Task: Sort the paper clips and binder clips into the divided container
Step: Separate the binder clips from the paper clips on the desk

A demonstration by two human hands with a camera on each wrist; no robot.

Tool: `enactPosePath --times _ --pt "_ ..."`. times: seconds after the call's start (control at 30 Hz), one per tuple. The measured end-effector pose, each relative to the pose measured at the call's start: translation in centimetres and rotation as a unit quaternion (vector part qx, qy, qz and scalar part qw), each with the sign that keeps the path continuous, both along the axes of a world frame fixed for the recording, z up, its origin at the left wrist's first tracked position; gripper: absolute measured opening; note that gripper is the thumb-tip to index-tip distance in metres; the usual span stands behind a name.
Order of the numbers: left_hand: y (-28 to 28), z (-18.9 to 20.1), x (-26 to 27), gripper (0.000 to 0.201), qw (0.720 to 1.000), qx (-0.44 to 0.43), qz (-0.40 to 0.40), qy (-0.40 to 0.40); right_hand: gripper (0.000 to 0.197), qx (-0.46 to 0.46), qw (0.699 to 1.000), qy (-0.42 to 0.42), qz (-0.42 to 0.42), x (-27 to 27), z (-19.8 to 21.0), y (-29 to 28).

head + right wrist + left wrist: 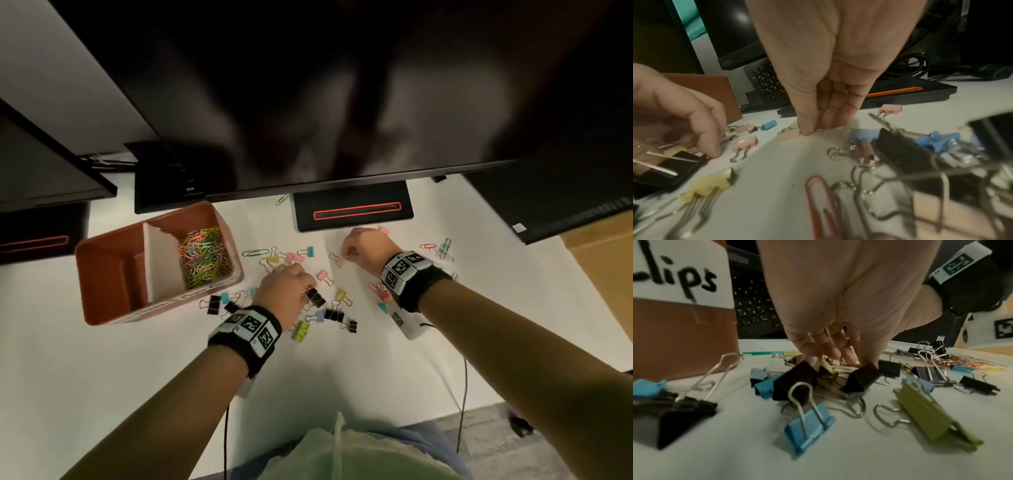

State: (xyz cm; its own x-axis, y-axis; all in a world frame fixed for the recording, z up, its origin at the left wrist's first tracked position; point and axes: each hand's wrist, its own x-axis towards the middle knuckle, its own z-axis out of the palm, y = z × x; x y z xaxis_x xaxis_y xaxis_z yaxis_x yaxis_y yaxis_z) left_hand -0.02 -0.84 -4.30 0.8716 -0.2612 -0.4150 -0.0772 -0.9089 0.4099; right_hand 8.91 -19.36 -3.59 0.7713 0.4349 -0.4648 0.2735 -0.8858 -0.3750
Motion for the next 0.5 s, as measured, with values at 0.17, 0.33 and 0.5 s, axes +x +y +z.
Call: enactPosePath --times 0.17,0.33,0.5 --pt "-0.5 -0.1 0.4 0.02 1.0 0.013 -0.013 -0.008 0.016 -0.004 0.999 0.031 -0.013 0.0 0.0 0.3" --pt "0.1 -0.1 0.0 0.019 1.0 -0.014 0.002 -0.019 0.016 -0.009 0.999 0.046 -0.023 -0.4 -0.3 0.5" --pt "1.8 0.4 -1.3 0.023 0.997 -0.067 0.024 -0.036 0.016 -0.007 1.0 0.012 -0.012 -0.7 0.0 -0.1"
